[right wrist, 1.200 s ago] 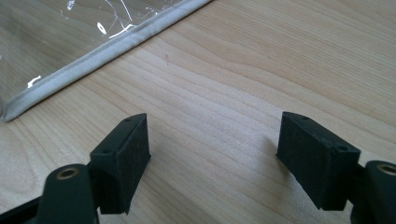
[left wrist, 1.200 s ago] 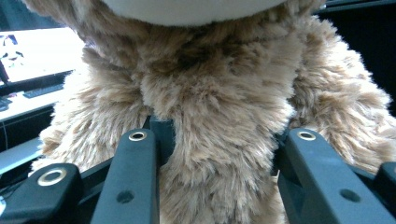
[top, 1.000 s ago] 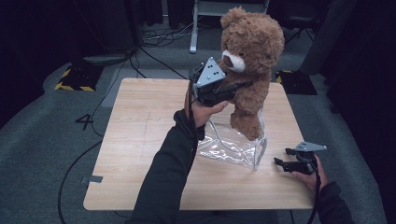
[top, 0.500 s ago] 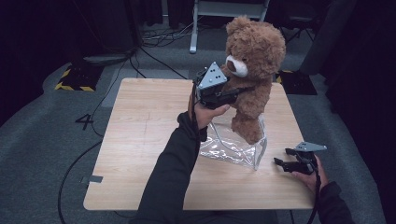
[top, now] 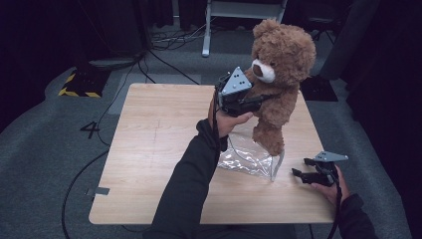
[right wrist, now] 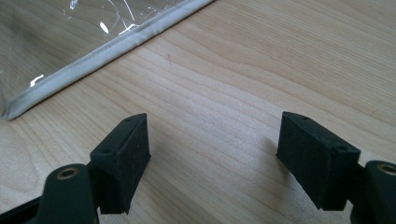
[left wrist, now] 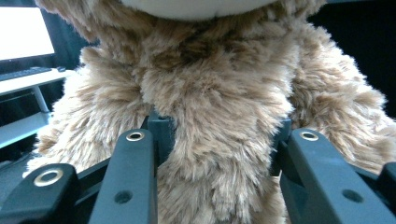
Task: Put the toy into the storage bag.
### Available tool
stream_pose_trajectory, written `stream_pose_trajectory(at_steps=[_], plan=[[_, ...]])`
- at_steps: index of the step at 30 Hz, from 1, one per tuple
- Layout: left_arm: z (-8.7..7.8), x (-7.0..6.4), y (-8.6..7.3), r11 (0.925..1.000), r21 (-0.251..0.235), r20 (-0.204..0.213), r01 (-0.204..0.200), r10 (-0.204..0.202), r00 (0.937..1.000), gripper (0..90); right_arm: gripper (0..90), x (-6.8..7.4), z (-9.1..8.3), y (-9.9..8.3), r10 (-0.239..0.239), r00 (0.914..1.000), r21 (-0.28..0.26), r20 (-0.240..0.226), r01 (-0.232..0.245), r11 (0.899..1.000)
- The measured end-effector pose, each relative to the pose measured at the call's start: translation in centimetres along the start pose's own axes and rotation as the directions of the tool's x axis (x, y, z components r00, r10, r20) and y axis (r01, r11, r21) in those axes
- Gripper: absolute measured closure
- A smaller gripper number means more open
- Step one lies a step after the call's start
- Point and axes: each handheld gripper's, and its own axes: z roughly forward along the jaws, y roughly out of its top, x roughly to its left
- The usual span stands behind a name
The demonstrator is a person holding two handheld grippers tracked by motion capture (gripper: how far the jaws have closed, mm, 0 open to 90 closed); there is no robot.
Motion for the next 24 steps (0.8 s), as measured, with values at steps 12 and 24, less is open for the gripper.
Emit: stream_pose_trajectory(at_steps=[12, 24], plan=[[-0.3, 0.2, -1.7, 0.9996, 0.025, 0.012, 0.011, -0.011, 0.9999, 59.8, 25.1, 0.0, 0.0, 0.0, -0.004, 1.0000, -0.001, 0.000, 0.004, 1.000], [-0.3, 0.8, -3.1, 0.9958, 0.092, -0.010, -0.002, 0.003, 0.9999, 59.1, 25.1, 0.0, 0.0, 0.0, -0.002, 1.0000, 0.000, -0.001, 0.002, 1.000]])
